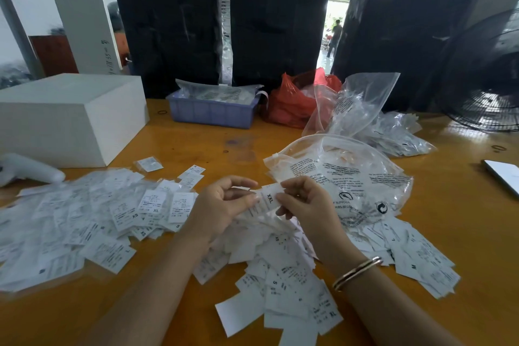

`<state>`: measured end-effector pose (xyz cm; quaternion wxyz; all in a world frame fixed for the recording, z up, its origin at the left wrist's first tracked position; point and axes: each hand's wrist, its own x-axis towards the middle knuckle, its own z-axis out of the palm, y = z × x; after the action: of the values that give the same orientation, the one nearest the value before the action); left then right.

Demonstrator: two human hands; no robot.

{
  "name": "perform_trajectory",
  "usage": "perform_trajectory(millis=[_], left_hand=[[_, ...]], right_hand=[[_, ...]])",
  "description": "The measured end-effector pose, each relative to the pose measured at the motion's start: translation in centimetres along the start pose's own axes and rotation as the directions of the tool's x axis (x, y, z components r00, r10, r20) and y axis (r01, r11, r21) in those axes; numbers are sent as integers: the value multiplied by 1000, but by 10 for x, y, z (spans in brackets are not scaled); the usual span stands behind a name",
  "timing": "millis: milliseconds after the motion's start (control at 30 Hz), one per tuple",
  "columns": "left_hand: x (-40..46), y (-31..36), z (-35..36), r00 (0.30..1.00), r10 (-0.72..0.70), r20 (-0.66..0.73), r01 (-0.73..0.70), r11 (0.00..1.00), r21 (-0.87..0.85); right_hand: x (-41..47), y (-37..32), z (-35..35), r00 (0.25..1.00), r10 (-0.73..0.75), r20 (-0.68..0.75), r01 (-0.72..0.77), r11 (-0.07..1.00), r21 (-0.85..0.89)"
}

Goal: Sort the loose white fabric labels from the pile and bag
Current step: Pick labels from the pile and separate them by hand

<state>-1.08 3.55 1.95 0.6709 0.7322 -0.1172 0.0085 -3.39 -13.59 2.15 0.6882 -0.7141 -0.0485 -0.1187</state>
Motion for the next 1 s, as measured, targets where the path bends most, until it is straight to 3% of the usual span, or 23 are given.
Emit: perform_trajectory(millis=[233, 333, 400, 500, 633, 700, 767, 800, 900, 1000], left_hand=[[-1, -3, 1, 999, 36, 29, -38, 995, 93], [2, -2, -3, 996, 63, -67, -55, 992, 118], [4, -2, -7, 972, 106, -210, -68, 982, 179], [6, -2, -21, 888, 221, -402, -21, 895, 446], [7, -7, -39, 807, 328, -491, 82, 762, 642], [7, -13, -43, 809, 345, -477, 131, 685, 717], [7, -19, -47, 820, 328, -469, 226, 567, 792], [7, -21, -48, 825, 316, -469, 273, 504, 820], [9, -21, -49, 829, 320, -460, 319, 405, 857], [10, -21, -43, 840, 398, -369, 187, 426, 885]], right_hand=[[-7, 2, 9, 995, -50, 82, 71, 959, -276], [-6, -4, 6, 983, -127, 135, 171, 905, -390], [3, -14, 0, 971, -236, 35, 231, 892, -388], [35, -25, -25, 890, -398, -221, 253, 837, -485], [83, -16, -70, 920, -224, -321, -72, 710, -700], [96, -2, -87, 969, -31, -243, -194, 506, -840], [99, 9, -90, 971, 171, -166, -209, 280, -937], [98, 12, -89, 964, 215, -159, -208, 227, -952], [94, 16, -84, 972, 146, -184, -216, 244, -945], [92, 15, -79, 982, 54, -183, -190, 245, -951]])
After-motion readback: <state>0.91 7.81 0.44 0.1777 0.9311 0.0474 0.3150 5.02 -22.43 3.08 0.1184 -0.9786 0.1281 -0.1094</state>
